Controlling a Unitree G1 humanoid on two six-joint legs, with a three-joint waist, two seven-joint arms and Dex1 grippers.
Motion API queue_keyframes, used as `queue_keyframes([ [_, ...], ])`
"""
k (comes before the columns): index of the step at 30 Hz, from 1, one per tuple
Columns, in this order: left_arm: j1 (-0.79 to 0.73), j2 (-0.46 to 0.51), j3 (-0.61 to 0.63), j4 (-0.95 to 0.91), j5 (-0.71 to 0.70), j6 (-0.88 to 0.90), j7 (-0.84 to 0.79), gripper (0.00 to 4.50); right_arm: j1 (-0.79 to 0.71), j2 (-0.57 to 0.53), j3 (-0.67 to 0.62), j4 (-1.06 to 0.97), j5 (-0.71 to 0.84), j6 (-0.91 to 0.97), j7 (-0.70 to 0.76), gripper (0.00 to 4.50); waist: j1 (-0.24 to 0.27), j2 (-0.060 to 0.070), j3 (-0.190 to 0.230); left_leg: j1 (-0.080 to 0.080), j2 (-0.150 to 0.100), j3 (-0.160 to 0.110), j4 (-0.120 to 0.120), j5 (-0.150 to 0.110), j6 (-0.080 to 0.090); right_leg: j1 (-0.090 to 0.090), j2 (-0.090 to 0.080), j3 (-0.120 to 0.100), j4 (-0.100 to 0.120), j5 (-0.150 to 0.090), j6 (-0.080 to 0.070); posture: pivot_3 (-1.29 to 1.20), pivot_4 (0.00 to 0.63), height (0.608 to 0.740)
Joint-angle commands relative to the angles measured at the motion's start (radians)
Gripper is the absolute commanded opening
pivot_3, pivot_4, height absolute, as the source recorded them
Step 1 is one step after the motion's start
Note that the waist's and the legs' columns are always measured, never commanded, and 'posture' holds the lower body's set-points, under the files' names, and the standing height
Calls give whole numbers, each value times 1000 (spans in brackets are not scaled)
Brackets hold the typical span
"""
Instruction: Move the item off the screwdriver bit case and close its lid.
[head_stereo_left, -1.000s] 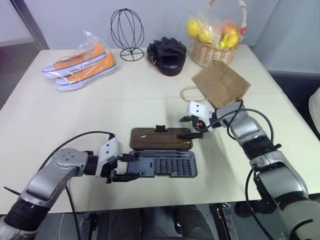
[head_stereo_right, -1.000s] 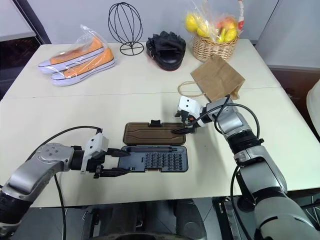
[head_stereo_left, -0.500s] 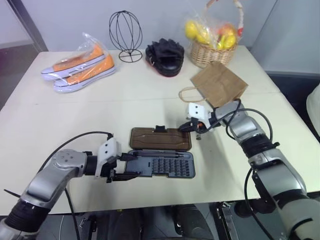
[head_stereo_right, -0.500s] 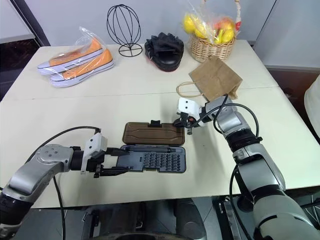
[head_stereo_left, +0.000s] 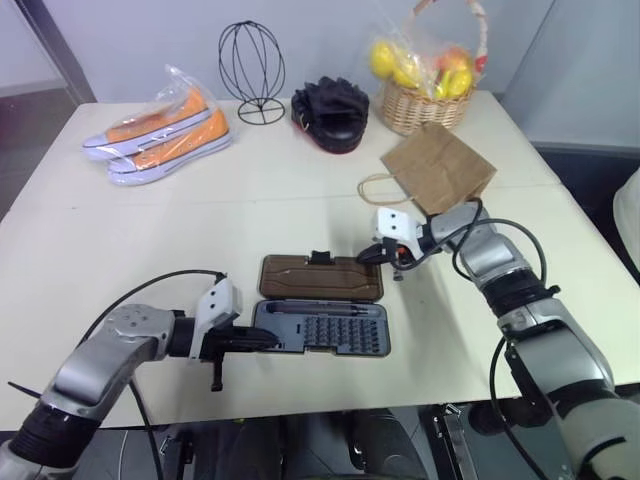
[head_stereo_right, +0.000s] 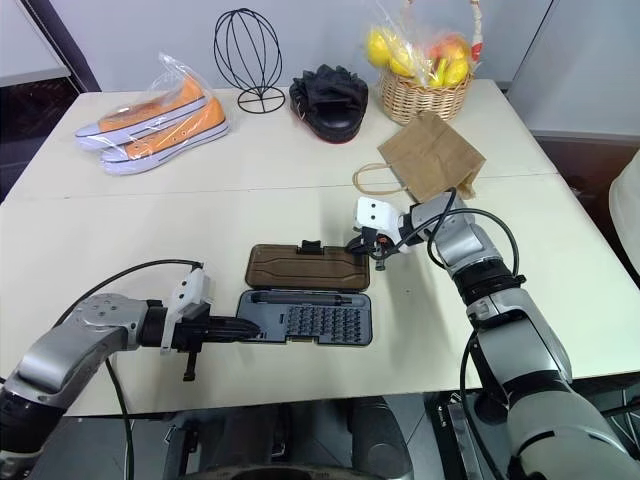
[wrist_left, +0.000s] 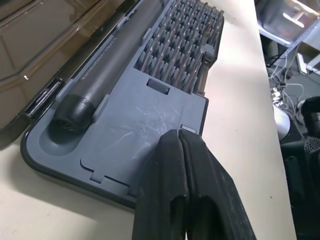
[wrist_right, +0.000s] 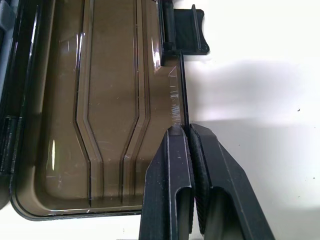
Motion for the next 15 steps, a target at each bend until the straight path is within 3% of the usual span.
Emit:
queue_keyframes([
  [1,8,7,-21,0,34,8,7,58,10,-9,3,-21,-27,-26,-23,0,0,0,0,0,0,0,0,0,0,0,0,0,0,0,0,0,150,740],
  [6,10,0,-29,1,45,4,15,58,23,-23,-3,-88,-69,-65,-86,0,0,0,0,0,0,0,0,0,0,0,0,0,0,0,0,0,150,740],
  [15,21,-9,-39,-5,52,2,22,58,143,-98,-59,-436,-124,7,-210,0,4,0,0,0,0,0,0,0,0,0,-1,0,0,0,0,0,150,740],
])
